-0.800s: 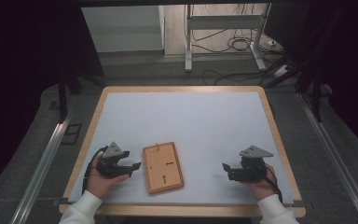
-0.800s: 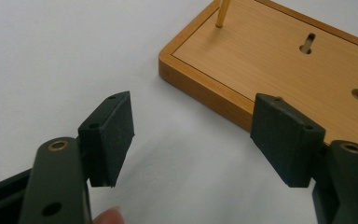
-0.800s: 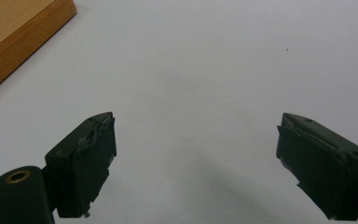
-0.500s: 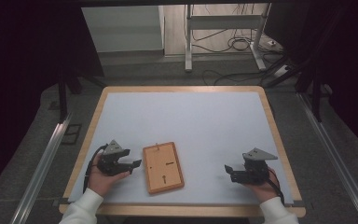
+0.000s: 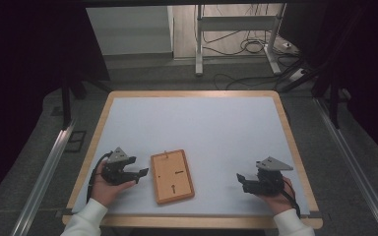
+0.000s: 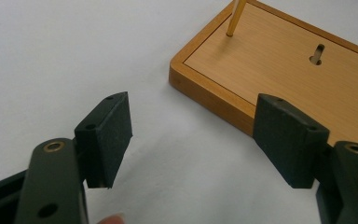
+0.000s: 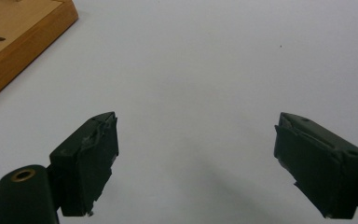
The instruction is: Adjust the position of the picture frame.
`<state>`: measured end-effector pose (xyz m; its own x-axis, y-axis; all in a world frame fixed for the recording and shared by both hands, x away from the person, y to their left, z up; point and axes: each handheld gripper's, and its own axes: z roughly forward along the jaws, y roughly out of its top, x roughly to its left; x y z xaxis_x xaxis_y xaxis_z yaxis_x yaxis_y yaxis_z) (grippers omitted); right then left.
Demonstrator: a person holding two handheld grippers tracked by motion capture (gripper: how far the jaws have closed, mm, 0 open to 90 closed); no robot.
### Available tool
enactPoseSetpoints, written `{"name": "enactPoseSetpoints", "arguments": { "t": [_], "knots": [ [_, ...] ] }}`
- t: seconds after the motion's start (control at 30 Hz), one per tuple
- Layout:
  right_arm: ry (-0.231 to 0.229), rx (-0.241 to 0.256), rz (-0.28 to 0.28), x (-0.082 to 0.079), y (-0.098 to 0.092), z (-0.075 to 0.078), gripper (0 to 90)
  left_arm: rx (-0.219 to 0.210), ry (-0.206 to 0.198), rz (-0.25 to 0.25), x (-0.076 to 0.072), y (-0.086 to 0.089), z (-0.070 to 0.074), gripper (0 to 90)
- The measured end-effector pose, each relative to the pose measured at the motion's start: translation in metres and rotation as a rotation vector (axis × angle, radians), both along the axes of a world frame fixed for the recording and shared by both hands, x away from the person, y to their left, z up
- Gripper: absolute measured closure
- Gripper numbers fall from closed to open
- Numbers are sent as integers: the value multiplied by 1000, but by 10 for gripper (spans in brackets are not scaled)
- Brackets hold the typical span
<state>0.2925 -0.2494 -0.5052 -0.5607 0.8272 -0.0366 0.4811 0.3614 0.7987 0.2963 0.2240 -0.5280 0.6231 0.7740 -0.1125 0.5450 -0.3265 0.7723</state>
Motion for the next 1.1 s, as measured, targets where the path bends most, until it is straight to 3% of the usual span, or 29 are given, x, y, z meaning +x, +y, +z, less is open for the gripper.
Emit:
{"name": "enactPoseSetpoints", "arguments": {
  "t": [0.37, 0.57, 0.7, 0.9, 1.1],
  "knots": [
    [-1, 9, 31, -5, 1, 1, 144, 7, -22, -44, 0, -6, 9, 298],
    [-3, -35, 66, -7, 3, -2, 146, -5, -23, -63, 10, -10, 15, 287],
    [-14, -33, 83, -9, 2, -3, 146, 0, -24, -62, 13, -13, 19, 284],
    [-23, -29, 70, -11, 1, -1, 146, 4, -23, -63, 14, -13, 21, 299],
    [-17, -38, 67, -9, 1, -4, 146, 11, -20, -77, 27, -21, 21, 299]
  ]
}}
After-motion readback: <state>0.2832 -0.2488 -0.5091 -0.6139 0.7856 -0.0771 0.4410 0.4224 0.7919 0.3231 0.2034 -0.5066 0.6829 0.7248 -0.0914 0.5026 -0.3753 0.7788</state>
